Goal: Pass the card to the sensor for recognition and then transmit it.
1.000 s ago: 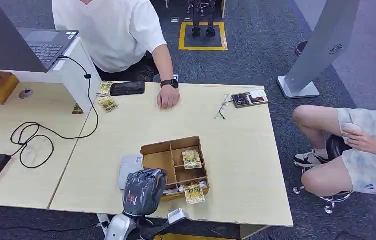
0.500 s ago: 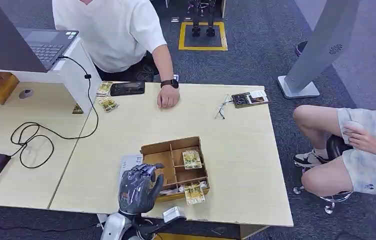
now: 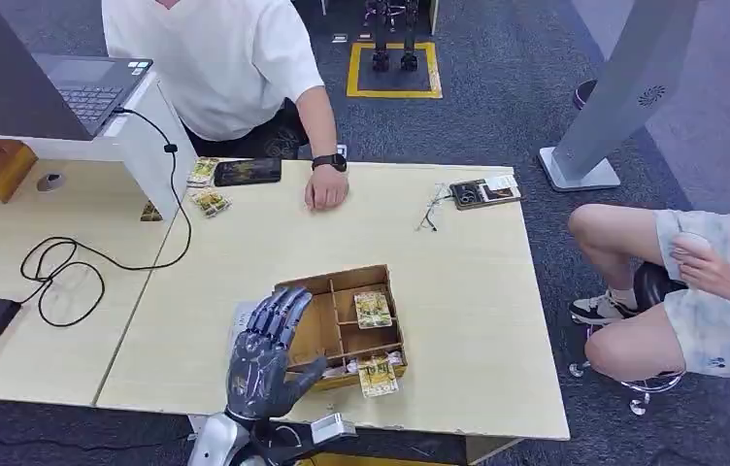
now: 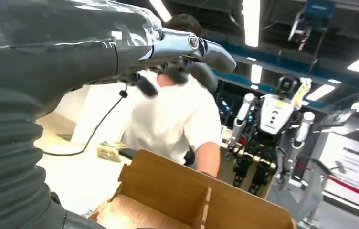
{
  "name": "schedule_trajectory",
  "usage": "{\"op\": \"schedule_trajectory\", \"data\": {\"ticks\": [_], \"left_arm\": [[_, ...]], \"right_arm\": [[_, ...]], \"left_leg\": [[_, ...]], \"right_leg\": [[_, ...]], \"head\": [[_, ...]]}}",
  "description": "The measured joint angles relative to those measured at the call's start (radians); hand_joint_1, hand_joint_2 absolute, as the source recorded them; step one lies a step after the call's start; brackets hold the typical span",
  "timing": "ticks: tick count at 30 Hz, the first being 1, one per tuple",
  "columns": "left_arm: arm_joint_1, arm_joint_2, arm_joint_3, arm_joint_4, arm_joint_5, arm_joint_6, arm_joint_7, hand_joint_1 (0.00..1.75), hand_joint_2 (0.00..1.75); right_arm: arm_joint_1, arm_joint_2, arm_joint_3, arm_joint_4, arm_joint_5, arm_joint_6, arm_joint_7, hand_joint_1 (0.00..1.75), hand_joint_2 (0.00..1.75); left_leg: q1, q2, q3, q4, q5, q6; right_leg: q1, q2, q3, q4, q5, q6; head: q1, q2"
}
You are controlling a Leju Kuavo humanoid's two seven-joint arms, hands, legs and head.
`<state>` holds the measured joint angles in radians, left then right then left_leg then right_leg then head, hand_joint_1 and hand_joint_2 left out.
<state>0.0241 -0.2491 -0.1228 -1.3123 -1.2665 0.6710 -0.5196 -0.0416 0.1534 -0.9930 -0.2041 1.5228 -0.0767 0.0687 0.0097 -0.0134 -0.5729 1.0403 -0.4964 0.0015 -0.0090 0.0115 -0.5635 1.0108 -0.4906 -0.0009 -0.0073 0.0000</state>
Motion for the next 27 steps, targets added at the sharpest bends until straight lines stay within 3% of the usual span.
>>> {"op": "schedule_trajectory", "data": {"ticks": [6, 13, 21, 27], "left_arm": [[0.005, -0.004, 0.018, -0.005, 0.032, 0.0, -0.06, 0.0, 1.75], [0.007, -0.005, 0.026, -0.005, 0.047, 0.0, -0.066, 0.0, 1.75], [0.01, 0.022, -0.02, -0.004, 0.03, 0.0, 0.025, 0.0, 1.75], [0.006, 0.117, -0.121, 0.008, -0.01, 0.0, 0.147, 0.0, 1.75]], "right_arm": [[0.0, 0.0, 0.0, 0.0, -0.001, 0.0, 0.0, 0.0, 1.75], [0.0, 0.0, 0.0, 0.0, -0.002, 0.0, 0.0, 0.0, 1.75], [0.0, -0.002, 0.0, 0.0, -0.002, 0.011, -0.003, 0.0, 1.75], [0.0, -0.006, -0.001, 0.0, -0.002, 0.014, -0.005, 0.0, 1.75]], "left_leg": [[0.0, 0.0, 0.0, 0.0, 0.0, 0.0], [0.0, 0.0, 0.0, 0.0, 0.0, 0.0], [0.0, 0.0, 0.0, 0.0, 0.0, 0.0], [0.0, 0.0, 0.0, 0.0, 0.0, 0.0]], "right_leg": [[0.0, 0.0, 0.0, 0.0, 0.0, 0.0], [0.0, 0.0, 0.0, 0.0, 0.0, 0.0], [0.0, 0.0, 0.0, 0.0, 0.0, 0.0], [0.0, 0.0, 0.0, 0.0, 0.0, 0.0]], "head": [[0.0, 0.0], [0.0, 0.0], [0.0, 0.0], [0.0, 0.0]]}}
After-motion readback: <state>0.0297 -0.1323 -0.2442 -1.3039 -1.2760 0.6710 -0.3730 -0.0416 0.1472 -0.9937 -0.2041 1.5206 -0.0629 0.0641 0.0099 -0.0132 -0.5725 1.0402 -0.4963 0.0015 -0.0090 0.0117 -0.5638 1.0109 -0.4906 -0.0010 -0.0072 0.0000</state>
